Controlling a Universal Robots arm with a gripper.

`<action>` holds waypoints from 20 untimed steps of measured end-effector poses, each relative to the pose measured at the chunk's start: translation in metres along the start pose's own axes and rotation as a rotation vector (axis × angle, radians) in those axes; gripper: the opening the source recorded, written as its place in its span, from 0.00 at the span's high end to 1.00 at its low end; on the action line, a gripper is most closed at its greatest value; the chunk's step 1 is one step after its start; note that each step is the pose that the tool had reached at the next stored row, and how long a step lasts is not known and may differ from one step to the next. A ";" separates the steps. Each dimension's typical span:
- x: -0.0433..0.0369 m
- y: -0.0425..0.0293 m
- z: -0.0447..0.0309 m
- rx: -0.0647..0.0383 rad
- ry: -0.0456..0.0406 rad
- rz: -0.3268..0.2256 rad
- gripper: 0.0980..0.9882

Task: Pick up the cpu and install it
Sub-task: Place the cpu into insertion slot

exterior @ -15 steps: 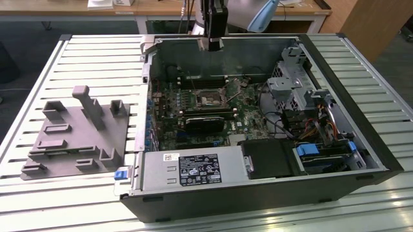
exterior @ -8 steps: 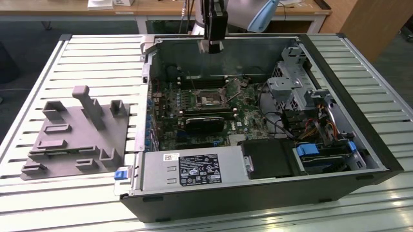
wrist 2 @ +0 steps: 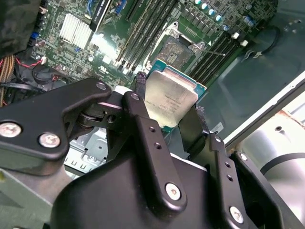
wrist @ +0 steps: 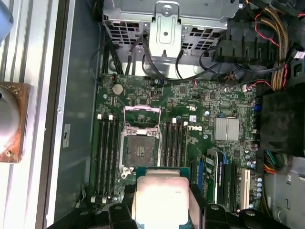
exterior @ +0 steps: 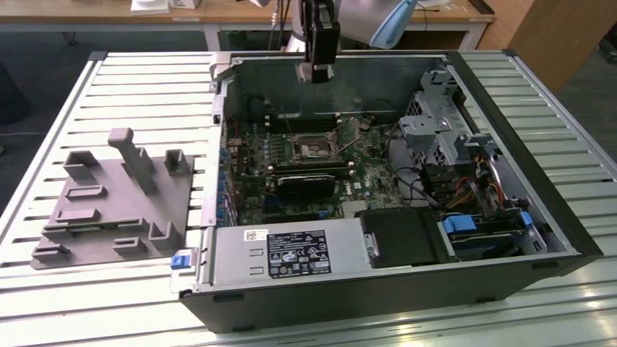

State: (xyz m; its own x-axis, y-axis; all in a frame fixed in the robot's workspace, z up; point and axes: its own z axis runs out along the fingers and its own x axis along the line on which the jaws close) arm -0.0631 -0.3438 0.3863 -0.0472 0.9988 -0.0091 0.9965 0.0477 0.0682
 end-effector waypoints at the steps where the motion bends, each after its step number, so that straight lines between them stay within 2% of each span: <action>1: 0.0000 0.0000 0.0006 0.000 0.0000 0.000 0.52; 7: 0.0000 -0.0004 0.0058 0.000 0.0001 0.000 0.52; 20: 0.0025 0.0020 0.0289 0.000 -0.0001 0.000 0.52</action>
State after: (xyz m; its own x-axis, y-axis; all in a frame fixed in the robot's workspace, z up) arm -0.0592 -0.3414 0.3576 -0.0472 0.9988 -0.0092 0.9965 0.0477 0.0682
